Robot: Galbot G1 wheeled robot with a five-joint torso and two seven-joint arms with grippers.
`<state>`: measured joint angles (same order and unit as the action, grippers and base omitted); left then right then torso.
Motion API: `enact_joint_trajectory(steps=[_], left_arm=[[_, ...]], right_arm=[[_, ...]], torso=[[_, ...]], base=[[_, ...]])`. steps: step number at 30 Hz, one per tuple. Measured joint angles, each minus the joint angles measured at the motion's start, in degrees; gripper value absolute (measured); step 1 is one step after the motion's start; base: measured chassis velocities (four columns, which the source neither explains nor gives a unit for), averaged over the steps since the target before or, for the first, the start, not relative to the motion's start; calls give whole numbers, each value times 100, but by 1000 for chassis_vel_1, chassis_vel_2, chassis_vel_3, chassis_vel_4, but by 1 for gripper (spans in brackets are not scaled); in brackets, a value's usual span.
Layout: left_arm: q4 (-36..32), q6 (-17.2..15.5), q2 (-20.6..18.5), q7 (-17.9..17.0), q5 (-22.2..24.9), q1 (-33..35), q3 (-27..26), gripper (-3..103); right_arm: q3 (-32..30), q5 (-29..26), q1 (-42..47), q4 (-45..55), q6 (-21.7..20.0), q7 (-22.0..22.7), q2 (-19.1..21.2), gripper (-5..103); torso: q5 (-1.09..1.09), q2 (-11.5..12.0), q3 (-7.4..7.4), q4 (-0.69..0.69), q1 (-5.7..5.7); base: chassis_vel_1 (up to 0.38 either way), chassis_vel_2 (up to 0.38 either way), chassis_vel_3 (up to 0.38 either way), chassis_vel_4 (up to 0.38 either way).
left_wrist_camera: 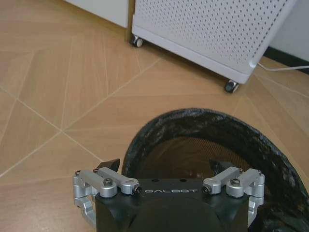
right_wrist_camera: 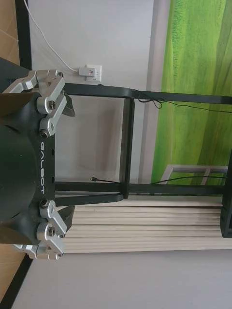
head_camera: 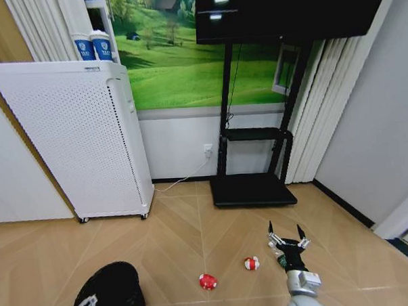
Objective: Pick up the trash bin and place the garbage on the floor into it.
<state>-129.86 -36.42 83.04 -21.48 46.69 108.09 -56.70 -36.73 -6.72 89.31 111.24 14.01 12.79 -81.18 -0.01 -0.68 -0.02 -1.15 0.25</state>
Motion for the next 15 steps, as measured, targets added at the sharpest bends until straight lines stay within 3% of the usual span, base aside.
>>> enact_joint_trajectory(steps=[7,15], left_arm=[[-256,-122,-7,82,113,316,-7,100],[-57,-124,-16,96,70,260,219,100]], right_arm=[[-2,-62,-55,12,-79,66,3,100],[-13,-173,-69,-68,-126,123,27,100]], torso=[[2,-7,0,3,0],[0,-10,0,0,1]], base=[[0,0,0,0],[0,0,0,0]])
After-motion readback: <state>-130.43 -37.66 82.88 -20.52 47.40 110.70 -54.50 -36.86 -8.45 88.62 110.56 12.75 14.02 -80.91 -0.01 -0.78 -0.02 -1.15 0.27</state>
